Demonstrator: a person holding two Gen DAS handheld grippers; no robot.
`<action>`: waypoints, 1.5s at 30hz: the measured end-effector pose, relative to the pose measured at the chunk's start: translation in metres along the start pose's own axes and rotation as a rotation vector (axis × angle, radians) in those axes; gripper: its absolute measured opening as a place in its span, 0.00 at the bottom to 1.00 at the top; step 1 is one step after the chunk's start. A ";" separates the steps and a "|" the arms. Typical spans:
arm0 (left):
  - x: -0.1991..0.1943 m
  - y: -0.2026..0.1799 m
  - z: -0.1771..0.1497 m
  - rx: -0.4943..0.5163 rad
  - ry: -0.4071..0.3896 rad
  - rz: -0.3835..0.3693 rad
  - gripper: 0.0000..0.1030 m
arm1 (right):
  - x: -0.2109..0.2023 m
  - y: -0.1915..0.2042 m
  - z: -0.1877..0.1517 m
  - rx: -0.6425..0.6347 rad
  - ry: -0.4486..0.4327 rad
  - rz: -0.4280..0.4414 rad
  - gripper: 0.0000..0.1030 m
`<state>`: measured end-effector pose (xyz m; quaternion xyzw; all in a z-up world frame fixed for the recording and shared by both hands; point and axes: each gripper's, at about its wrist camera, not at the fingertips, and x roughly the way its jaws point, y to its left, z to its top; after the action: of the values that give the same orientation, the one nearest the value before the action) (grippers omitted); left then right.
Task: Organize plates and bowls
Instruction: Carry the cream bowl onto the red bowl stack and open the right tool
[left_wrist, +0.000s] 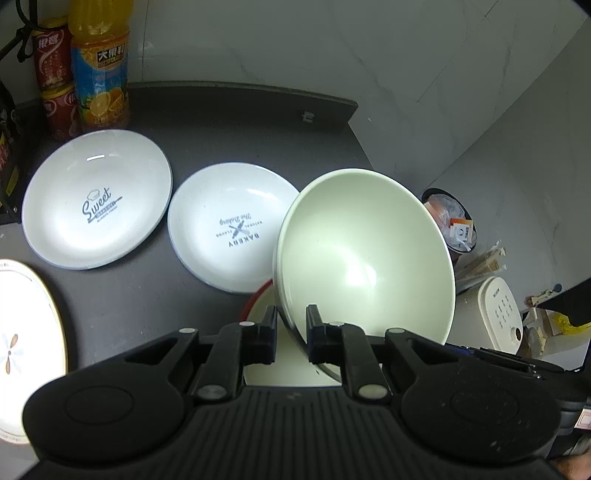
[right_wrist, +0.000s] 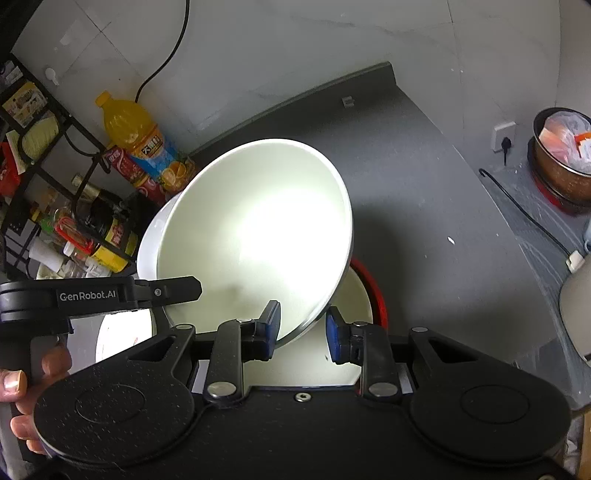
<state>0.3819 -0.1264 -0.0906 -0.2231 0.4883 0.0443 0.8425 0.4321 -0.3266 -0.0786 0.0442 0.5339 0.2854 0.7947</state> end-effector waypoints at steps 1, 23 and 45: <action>0.000 0.000 -0.001 -0.007 0.011 0.000 0.13 | -0.002 0.001 -0.001 -0.001 0.007 -0.004 0.26; 0.023 0.015 -0.023 -0.059 0.207 0.030 0.14 | 0.017 0.007 -0.025 0.025 0.173 -0.084 0.26; -0.018 0.015 -0.008 -0.045 0.105 0.074 0.51 | -0.021 0.023 0.003 -0.018 0.068 -0.087 0.64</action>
<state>0.3616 -0.1132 -0.0838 -0.2256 0.5385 0.0746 0.8084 0.4202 -0.3168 -0.0514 0.0044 0.5593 0.2568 0.7882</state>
